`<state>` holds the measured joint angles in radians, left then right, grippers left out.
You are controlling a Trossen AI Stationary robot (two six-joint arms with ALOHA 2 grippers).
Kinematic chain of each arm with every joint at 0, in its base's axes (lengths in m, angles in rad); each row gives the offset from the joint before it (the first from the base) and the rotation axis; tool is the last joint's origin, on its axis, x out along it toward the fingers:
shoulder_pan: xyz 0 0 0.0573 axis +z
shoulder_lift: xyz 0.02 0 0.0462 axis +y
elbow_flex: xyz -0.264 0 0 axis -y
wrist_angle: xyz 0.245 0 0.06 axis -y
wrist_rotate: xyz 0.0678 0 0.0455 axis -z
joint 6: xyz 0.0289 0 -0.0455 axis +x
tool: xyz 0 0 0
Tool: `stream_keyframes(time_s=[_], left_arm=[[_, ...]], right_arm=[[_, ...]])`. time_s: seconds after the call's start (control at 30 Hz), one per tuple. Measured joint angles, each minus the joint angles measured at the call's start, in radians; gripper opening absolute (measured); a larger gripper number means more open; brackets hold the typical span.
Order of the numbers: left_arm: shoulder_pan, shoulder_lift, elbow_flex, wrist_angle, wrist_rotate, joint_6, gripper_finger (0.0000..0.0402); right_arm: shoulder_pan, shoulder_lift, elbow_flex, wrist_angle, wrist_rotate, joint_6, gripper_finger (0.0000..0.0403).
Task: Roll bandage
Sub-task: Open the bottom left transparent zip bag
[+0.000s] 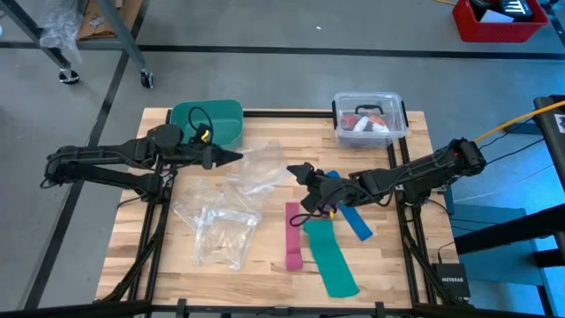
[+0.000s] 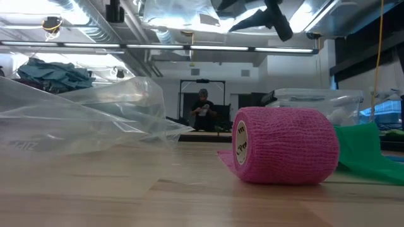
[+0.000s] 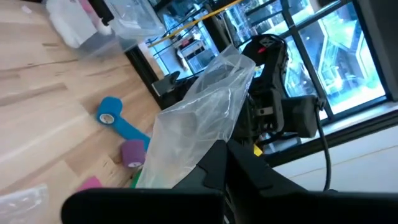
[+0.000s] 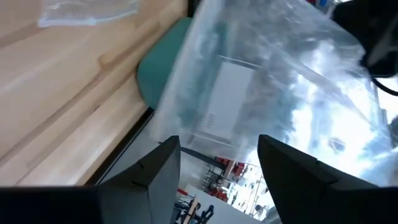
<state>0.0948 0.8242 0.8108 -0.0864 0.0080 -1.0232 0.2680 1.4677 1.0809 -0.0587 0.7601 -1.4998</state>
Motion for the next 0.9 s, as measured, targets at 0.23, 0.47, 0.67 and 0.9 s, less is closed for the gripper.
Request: stream_keyframes(time_s=[0.23, 0.47, 0.67, 0.9], left_arm=[[-0.001, 0.000, 0.000, 0.002, 0.035, -0.028, 0.0000], [-0.001, 0.000, 0.000, 0.042, 0.067, -0.046, 0.0000], [-0.001, 0.000, 0.000, 0.094, 0.067, -0.044, 0.0000], [-0.001, 0.000, 0.000, 0.099, 0.067, -0.042, 0.0000]], right_arm=[[0.000, 0.000, 0.000, -0.002, 0.065, -0.027, 0.0218], [0.000, 0.000, 0.000, -0.003, 0.067, -0.031, 0.0218], [0.000, 0.008, 0.000, 0.014, -0.026, -0.031, 0.0218], [0.000, 0.008, 0.000, 0.142, -0.036, -0.007, 0.0218]])
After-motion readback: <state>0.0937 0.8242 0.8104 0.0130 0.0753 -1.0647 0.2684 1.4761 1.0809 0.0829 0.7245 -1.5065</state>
